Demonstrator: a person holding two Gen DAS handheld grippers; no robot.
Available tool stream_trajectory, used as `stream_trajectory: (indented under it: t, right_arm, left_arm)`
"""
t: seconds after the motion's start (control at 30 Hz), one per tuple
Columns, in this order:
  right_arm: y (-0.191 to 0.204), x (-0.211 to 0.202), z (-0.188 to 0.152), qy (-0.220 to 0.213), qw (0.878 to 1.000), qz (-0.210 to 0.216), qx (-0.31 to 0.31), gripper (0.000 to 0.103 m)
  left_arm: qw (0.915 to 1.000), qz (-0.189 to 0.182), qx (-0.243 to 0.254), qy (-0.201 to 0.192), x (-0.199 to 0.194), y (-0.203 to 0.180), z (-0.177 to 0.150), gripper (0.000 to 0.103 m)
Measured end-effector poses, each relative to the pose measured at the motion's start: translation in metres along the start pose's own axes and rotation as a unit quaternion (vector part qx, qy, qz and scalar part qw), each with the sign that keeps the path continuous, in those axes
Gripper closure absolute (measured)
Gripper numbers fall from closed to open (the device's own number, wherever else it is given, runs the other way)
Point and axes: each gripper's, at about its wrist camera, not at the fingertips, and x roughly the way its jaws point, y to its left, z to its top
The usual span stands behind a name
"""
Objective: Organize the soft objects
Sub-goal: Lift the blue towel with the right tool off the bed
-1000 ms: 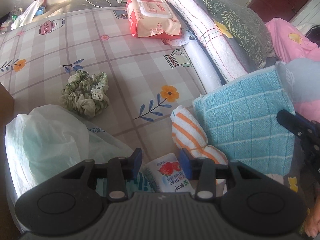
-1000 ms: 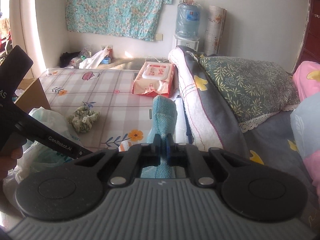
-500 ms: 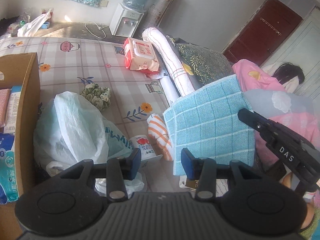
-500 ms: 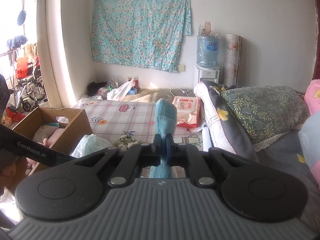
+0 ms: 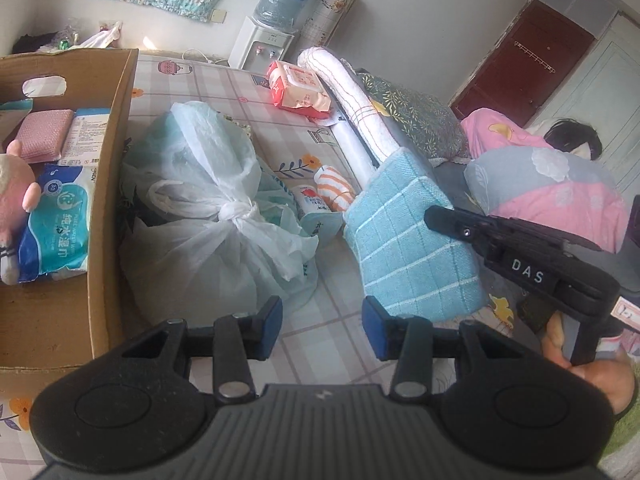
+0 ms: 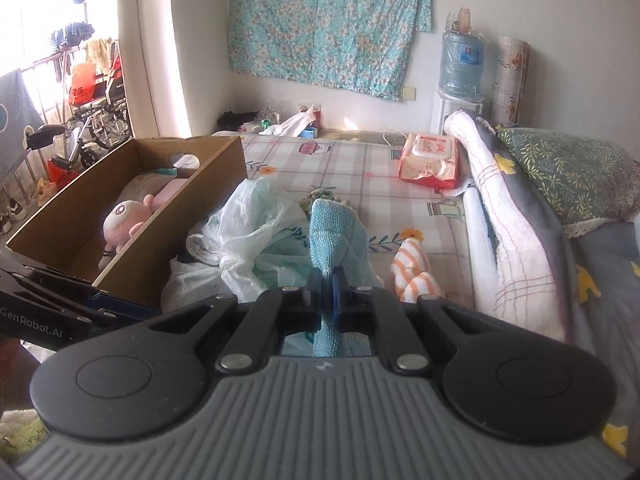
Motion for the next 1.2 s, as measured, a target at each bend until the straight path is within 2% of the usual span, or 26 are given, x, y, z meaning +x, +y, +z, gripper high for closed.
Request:
stream_trajectory:
  t: [0.13,0.2,0.37,0.53,0.67,0.83,0.9,1.03,1.2]
  right_arm:
    - [0.017,0.039,-0.046,0.055,0.994,0.065,0.062,0.1]
    - [0.014,0.048,-0.057,0.064,0.99,0.084,0.098,0.1]
    - [-0.026,0.052,-0.065,0.055,0.977,0.086,0.186,0.1]
    - [-0.071,0.072,-0.089,0.085,0.96,0.058,0.26,0.099]
    - [-0.082,0.08,-0.106,0.098,0.958,0.034,0.267,0.098]
    - [-0.086,0.084,-0.108,0.099,0.962,0.019,0.253,0.097]
    - [-0.084,0.086,-0.104,0.102,0.965,0.015,0.239,0.093]
    - [-0.084,0.087,-0.1,0.114,0.967,0.017,0.227,0.091]
    - [-0.092,0.091,-0.097,0.13,0.96,0.041,0.247,0.082]
  left_arm:
    - [0.9998,0.004,-0.004,0.018,0.003,0.015,-0.022,0.059]
    - [0.9997,0.006,-0.002,0.025,0.006,0.017,-0.028,0.059]
    - [0.9992,-0.005,0.008,0.038,0.026,0.012,-0.032,0.059]
    - [0.9979,-0.016,0.02,0.059,0.055,-0.001,-0.03,0.055]
    - [0.9965,-0.018,0.034,0.074,0.08,-0.012,-0.027,0.047]
    - [0.9942,-0.019,0.036,0.099,0.116,-0.02,-0.025,0.047]
    - [0.9934,-0.019,0.038,0.107,0.128,-0.022,-0.025,0.047]
    - [0.9922,-0.016,0.041,0.117,0.148,-0.026,-0.024,0.048]
    - [0.9922,-0.017,0.063,0.106,0.153,-0.033,-0.019,0.049]
